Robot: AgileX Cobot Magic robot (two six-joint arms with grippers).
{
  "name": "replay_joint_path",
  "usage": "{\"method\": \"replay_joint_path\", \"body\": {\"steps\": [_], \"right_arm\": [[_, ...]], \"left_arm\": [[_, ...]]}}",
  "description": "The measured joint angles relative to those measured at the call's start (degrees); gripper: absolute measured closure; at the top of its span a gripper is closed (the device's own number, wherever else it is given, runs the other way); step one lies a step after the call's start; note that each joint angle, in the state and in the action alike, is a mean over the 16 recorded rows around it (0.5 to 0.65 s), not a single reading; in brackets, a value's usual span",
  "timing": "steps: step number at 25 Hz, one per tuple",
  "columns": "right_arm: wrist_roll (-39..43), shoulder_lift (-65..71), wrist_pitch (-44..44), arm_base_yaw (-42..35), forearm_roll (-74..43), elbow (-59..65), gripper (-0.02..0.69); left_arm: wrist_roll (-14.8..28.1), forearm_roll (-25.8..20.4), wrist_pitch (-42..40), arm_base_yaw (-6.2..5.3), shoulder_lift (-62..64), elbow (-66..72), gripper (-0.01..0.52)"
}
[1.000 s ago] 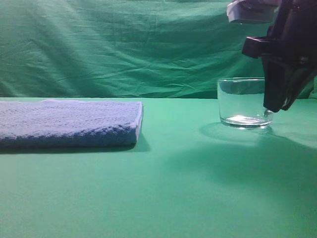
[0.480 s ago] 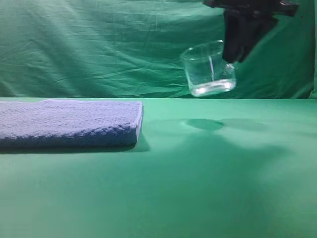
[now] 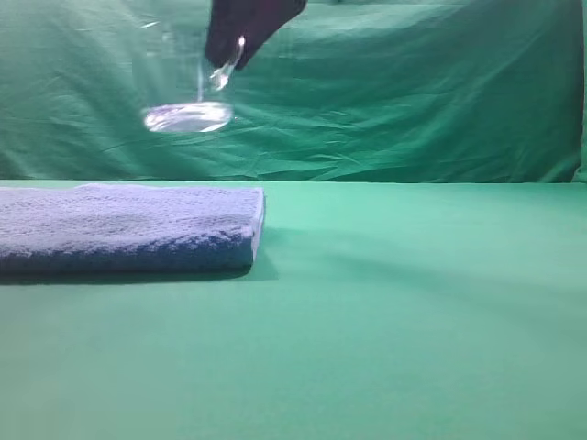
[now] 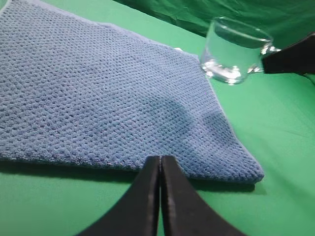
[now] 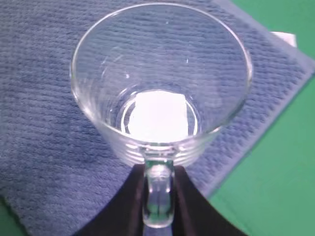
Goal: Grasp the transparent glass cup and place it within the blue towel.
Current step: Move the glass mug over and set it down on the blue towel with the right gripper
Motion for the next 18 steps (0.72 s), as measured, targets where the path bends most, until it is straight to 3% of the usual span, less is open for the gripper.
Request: {"method": "replay_joint_path", "body": {"steps": [4,13,15,18], "right_arm": [[-0.58,3.79,-2.98,0.89,0.05,-2.17,0.487],[-0.75,3.22,-3.97,0.91,0.09,-3.34,0.243],[-0.72,1.27,-1.82,0.74,0.09,-3.34,0.224],[-0.44,-2.62,2.53,0.35,0.04,-3.36,0.255]], "left_arm": [[0.00,0.00,0.00,0.00,0.00,0.00,0.514],[0.00,0.00,0.00,0.00,0.00,0.00,0.514],[0.00,0.00,0.00,0.00,0.00,0.00,0.514],[0.00,0.00,0.00,0.00,0.00,0.00,0.514]]}}
